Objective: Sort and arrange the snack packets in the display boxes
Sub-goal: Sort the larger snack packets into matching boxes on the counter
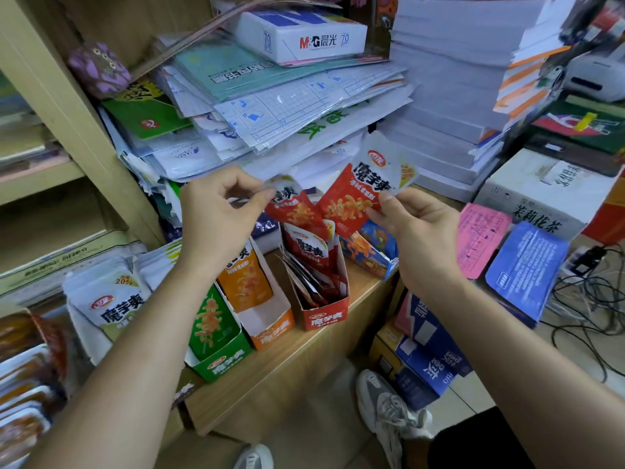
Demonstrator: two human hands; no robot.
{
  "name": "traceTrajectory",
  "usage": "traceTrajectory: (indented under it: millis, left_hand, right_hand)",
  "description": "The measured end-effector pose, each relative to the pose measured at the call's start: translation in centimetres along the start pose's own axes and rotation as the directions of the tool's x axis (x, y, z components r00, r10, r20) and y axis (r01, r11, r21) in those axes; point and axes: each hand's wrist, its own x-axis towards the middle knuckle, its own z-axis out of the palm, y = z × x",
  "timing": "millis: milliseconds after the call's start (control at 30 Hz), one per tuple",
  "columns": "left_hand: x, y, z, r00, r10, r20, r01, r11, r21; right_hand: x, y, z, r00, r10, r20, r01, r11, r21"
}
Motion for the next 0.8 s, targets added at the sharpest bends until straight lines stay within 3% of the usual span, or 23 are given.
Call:
traceTrajectory:
  millis: [100,167,300,367,467,533,600,733,800]
  left_hand:
    - [-0.8,-0.3,0.4,0.994,0.011,0.106,-0.014,1.0,0.022]
    - [-1.2,-0.7,0.9,0.982,-0.002,0.189,-0.002,1.0,0.021]
    - [-1.6,-1.2,1.4,0.975,-0.059,0.214,0.04,0.995,0.089]
    - [-1.5,-1.1,1.4,0.97,-0.05,0.24,0.031,0.996,0.082]
    - [-1.3,-1.0,1.8,0.932,0.033,0.36,-0.088,0.986,0.14]
    - [-1.3,-1.1,2.0,0.937,0.017,0.348,-0.066,0.989,0.131]
    - [-1.4,-1.1,2.1,0.957,-0.02,0.289,-0.015,0.993,0.121]
    - [-1.6,-0.8,2.2,0.978,-0.065,0.198,0.041,0.991,0.126]
    - [-1.7,-0.7,2.4,0.985,-0.078,0.151,0.059,0.99,0.126]
  right_hand:
    - [-0.2,1.0,1.0,0.992,0.026,0.126,-0.019,0.998,-0.059]
    - [0.1,1.8,1.3,0.973,0.035,0.229,0.026,0.967,-0.255]
    - [0.6,2.8,1.4,0.885,0.092,0.457,0.233,0.762,-0.604]
    - [0.7,2.7,1.4,0.845,0.111,0.524,0.328,0.667,-0.669]
    - [0.7,2.6,0.8,0.827,0.11,0.551,0.384,0.606,-0.697]
    - [0.3,2.1,-0.1,0.877,0.089,0.472,0.317,0.632,-0.707]
    - [-0.4,1.6,-0.8,0.879,0.109,0.464,0.301,0.627,-0.719]
    - [-1.3,2.6,-1.2,0.776,0.26,0.575,0.463,0.384,-0.799]
    - [-1.2,3.3,-0.9,0.761,0.241,0.602,0.512,0.346,-0.786]
